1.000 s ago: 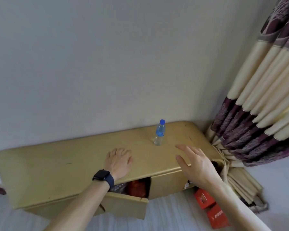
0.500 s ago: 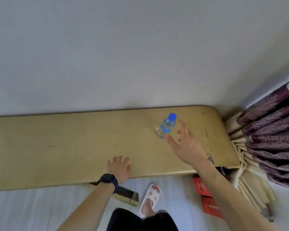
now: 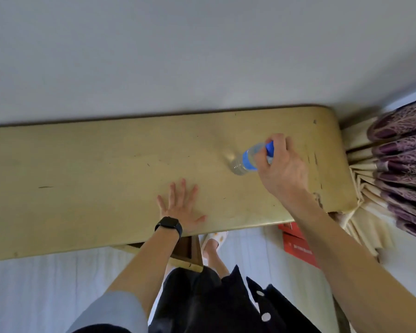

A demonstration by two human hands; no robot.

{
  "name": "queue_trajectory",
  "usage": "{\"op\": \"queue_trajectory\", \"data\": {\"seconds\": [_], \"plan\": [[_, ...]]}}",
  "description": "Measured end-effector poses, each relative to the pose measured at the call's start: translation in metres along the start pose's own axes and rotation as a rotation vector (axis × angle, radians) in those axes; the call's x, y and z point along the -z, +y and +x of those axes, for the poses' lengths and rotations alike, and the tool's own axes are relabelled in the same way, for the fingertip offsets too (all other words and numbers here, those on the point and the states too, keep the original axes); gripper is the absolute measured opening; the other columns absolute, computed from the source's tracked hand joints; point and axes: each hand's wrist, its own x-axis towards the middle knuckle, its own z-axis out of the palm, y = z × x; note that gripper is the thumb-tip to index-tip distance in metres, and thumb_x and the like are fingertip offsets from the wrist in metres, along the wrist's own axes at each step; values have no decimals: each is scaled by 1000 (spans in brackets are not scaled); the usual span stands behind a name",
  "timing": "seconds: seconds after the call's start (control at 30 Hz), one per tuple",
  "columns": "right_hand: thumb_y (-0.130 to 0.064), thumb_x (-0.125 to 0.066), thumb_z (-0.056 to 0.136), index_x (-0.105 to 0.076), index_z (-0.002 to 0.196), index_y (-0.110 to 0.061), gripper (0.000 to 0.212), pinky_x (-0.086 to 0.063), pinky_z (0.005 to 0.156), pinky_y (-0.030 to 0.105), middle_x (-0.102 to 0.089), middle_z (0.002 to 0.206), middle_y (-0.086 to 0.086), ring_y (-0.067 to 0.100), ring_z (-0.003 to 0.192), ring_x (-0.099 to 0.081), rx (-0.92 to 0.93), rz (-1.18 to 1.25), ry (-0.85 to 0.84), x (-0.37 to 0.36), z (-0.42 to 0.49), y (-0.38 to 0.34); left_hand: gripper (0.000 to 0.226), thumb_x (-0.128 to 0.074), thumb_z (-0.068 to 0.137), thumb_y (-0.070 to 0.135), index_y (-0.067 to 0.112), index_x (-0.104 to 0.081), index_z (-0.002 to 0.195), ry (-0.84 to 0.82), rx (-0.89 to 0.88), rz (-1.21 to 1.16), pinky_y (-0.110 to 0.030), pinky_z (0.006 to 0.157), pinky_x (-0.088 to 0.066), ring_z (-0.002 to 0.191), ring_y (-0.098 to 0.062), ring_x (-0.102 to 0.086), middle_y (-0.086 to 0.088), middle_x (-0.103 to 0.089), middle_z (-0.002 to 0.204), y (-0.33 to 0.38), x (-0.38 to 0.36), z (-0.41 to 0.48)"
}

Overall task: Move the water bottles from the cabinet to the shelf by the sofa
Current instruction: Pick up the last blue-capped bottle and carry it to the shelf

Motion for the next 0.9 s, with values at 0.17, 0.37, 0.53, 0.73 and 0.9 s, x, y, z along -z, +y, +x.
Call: {"op": "queue_trajectory", "data": {"seconds": [0.17, 0.37, 0.53, 0.73, 0.9], "plan": [[-54, -42, 95, -47, 110, -26, 32, -44, 55, 33, -51, 95, 0, 25, 66, -49, -65, -88, 7, -6, -18, -19, 101, -35, 78, 82, 43, 30, 145, -20, -54, 6, -71, 110, 8, 141, -33, 37, 2, 49, 148, -9, 2, -1], [-53, -40, 98, -44, 108, -22, 32, -45, 56, 33, -55, 84, 2, 29, 64, -55, -218, -74, -5, -2, -38, -26, 82, -35, 89, 72, 51, 20, 146, -48, -116, -16, -75, 109, -4, 144, -25, 32, 10, 43, 151, -21, 16, -7], [-51, -46, 96, -43, 97, -28, 24, -49, 56, 38, -57, 65, 1, 21, 58, -57, -570, 216, 42, 17, -103, -16, 64, -35, 99, 52, 40, -6, 155, -41, -142, 33, -68, 114, -13, 151, -28, 5, 9, 15, 163, -19, 42, -15], [-51, -62, 88, -48, 85, -30, 25, -48, 50, 34, -59, 67, -7, 15, 58, -57, -847, 354, 253, 53, -237, 5, 61, -34, 99, 46, 32, -14, 155, -1, -294, 278, -55, 116, -22, 148, -31, -15, 4, -7, 165, 22, 74, -45], [-50, -71, 76, -51, 80, -27, 31, -52, 56, 38, -61, 67, -9, 18, 62, -56, -1141, 427, 460, 86, -370, 27, 66, -37, 95, 57, 31, -21, 154, 94, -577, 526, -54, 115, -24, 146, -29, -21, 4, -14, 164, 127, 81, -105]]}}
